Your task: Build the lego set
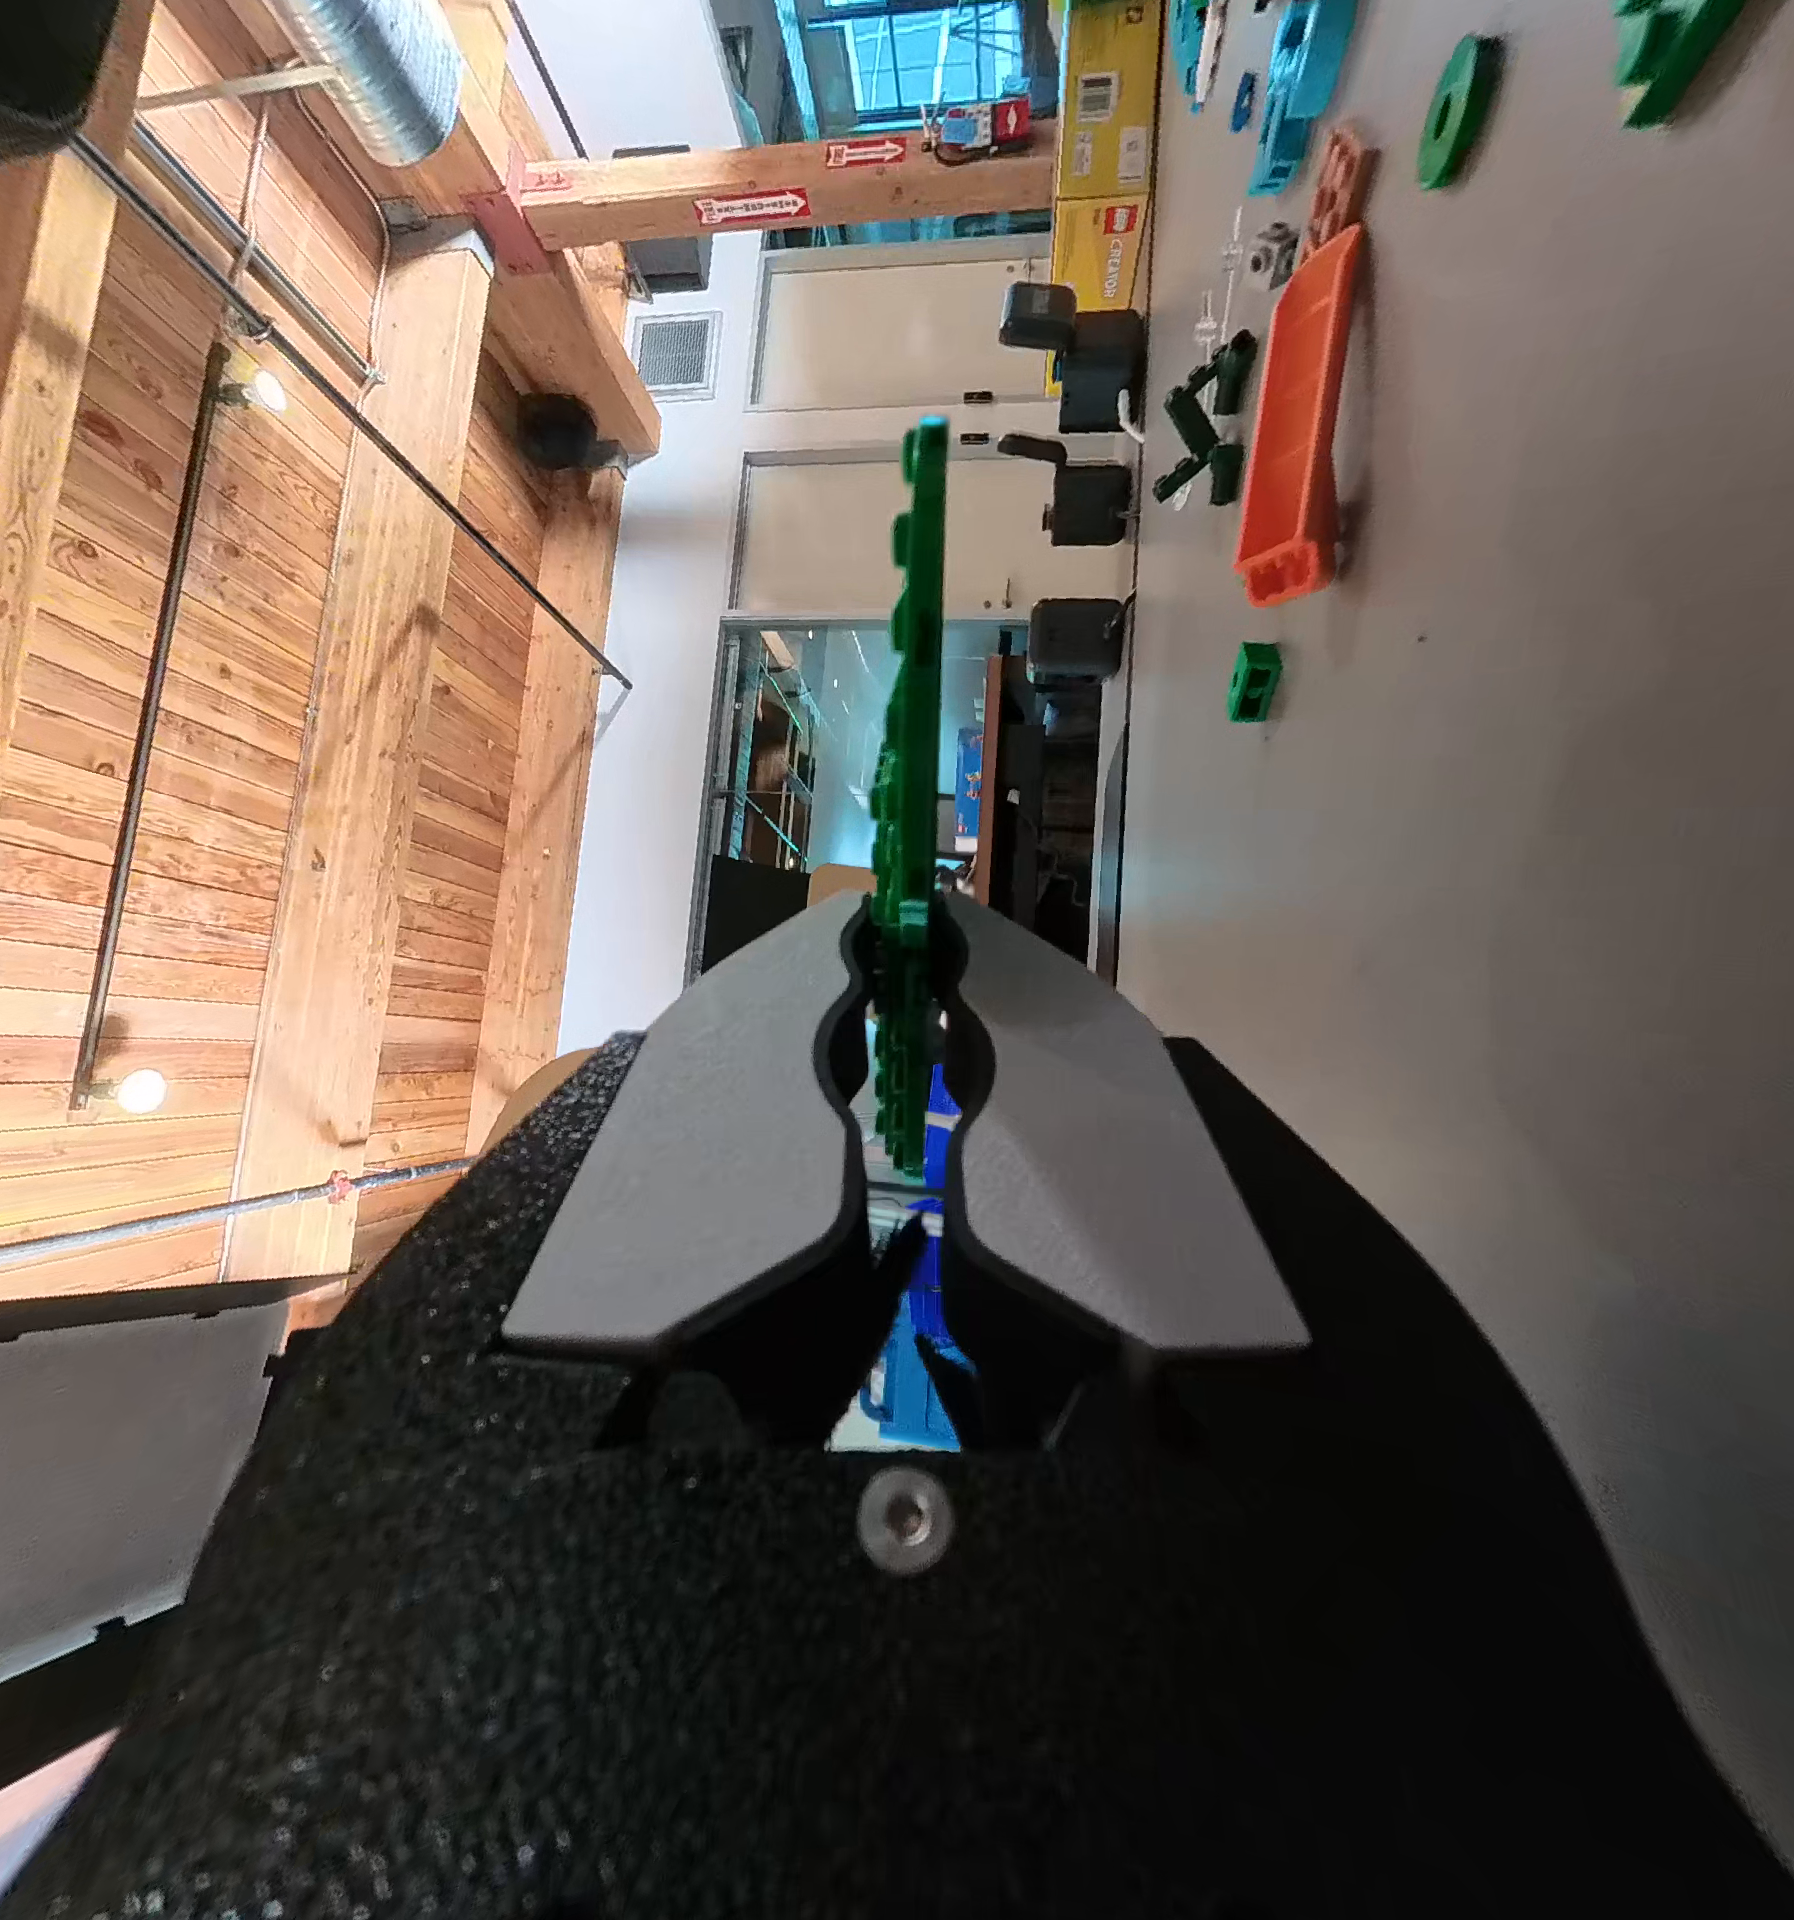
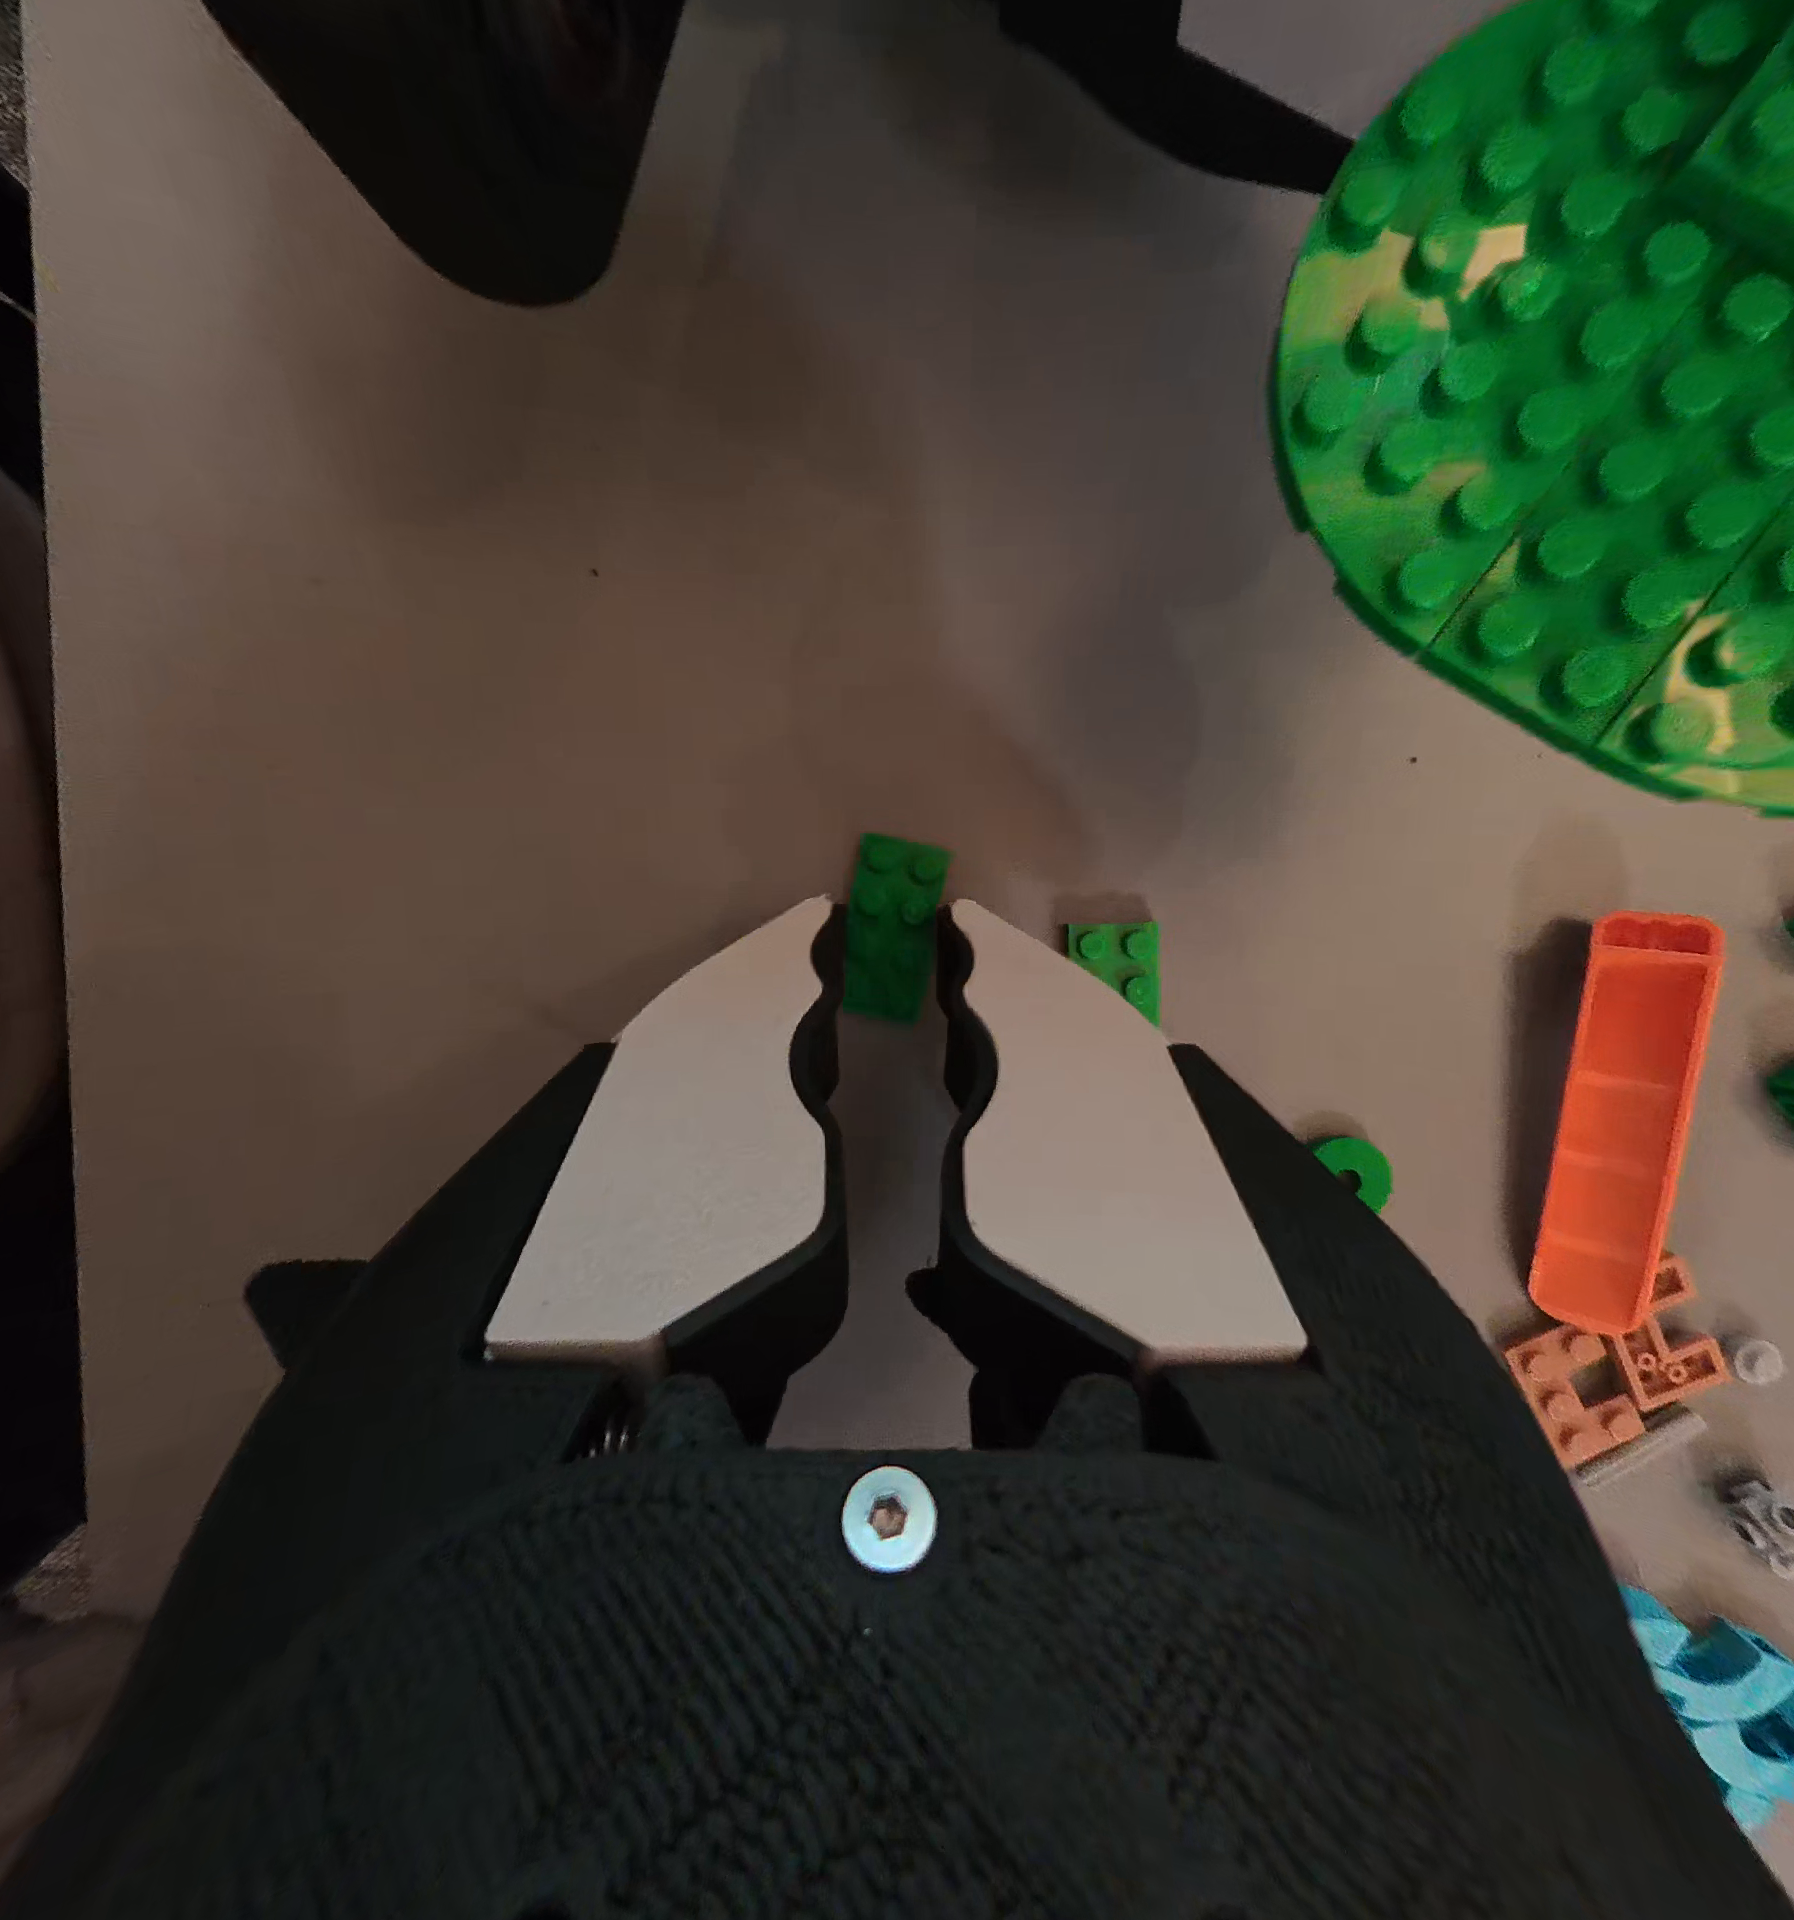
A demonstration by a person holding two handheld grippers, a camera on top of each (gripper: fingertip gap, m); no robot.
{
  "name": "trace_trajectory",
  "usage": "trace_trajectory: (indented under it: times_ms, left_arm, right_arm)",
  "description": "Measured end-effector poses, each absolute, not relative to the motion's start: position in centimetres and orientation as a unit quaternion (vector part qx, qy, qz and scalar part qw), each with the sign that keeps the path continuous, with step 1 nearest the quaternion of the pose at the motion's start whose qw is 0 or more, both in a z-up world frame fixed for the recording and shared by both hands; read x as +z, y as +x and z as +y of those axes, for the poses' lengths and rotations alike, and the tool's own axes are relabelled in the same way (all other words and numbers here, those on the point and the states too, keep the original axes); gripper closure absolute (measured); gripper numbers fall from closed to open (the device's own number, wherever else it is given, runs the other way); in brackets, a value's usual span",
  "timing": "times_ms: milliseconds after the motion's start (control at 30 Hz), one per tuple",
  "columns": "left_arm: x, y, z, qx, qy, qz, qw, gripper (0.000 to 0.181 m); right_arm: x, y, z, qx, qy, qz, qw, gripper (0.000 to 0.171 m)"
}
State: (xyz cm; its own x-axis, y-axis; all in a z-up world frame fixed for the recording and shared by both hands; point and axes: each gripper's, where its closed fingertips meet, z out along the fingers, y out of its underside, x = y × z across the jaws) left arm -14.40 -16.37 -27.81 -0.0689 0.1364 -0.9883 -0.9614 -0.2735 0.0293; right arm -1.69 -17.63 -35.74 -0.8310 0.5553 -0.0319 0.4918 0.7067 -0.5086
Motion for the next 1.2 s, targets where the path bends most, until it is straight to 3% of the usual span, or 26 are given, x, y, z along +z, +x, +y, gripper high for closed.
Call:
trace_trajectory:
  times_ms: [33,233,733,967,1200]
  left_arm:
    - [-27.9,-14.2,-16.4,0.609,-0.513,0.404,0.451,0.173]
    - [-27.8,-13.6,-16.6,0.604,-0.502,0.415,0.459,0.173]
    - [-29.3,-12.2,-16.6,0.529,-0.531,0.435,0.499,0.173]
    - [-29.4,-11.9,-16.5,0.515,-0.538,0.438,0.503,0.173]
    - [-30.5,-7.4,-16.3,0.468,-0.505,0.507,0.518,0.172]
  right_arm:
    - [-35.7,-1.7,-17.6,0.254,-0.283,-0.923,0.063,0.157]
    - [-35.5,-1.2,-17.8,0.249,-0.244,-0.934,0.073,0.157]
    - [-30.5,-1.1,-18.6,0.432,-0.212,-0.873,0.074,0.157]
    - [-30.0,-0.7,-18.6,0.446,-0.199,-0.870,0.070,0.157]
    - [-27.5,-0.2,-19.1,0.476,-0.161,-0.858,0.106,0.157]
